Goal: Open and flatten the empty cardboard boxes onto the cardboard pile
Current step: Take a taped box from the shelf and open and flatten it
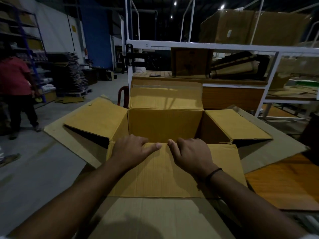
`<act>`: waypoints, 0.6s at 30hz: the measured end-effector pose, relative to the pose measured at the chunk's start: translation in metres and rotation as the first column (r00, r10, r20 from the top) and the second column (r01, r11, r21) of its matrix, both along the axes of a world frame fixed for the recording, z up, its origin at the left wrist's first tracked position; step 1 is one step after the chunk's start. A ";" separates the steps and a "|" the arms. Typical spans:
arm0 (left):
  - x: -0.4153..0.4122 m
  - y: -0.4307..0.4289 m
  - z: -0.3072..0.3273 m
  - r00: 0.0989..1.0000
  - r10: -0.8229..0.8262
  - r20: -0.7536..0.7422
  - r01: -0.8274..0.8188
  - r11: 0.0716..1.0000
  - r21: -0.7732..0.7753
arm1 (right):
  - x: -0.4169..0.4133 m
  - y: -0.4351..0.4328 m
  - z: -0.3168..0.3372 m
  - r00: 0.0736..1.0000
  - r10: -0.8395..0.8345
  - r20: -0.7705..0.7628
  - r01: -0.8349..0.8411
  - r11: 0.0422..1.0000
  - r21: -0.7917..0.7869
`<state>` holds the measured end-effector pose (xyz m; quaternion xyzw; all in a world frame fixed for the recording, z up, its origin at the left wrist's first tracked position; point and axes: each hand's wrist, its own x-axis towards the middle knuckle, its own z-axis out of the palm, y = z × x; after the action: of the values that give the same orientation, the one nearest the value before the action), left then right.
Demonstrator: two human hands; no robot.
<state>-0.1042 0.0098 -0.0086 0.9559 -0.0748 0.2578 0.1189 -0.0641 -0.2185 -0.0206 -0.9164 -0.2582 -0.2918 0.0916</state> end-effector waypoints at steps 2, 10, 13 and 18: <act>0.001 -0.003 0.000 0.999 0.023 0.037 -0.023 1.000 -0.005 | 0.002 0.000 -0.001 1.000 -0.004 0.022 0.004 1.000 0.002; 0.003 -0.005 -0.002 0.996 0.058 0.063 -0.058 0.998 -0.003 | 0.007 0.007 0.001 0.999 -0.043 0.027 0.044 0.999 -0.028; 0.008 -0.005 -0.006 0.993 0.089 0.075 -0.089 0.996 -0.005 | 0.005 0.014 0.001 1.000 -0.024 -0.010 0.024 0.999 -0.028; 0.010 -0.008 -0.012 0.988 0.136 0.076 -0.134 0.990 -0.041 | -0.001 0.036 -0.001 0.999 -0.024 0.025 0.024 1.000 -0.007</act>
<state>-0.0940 0.0020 -0.0204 0.9456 -0.0099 0.3041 0.1154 -0.0648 -0.1825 -0.0219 -0.9160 -0.2493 -0.3035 0.0817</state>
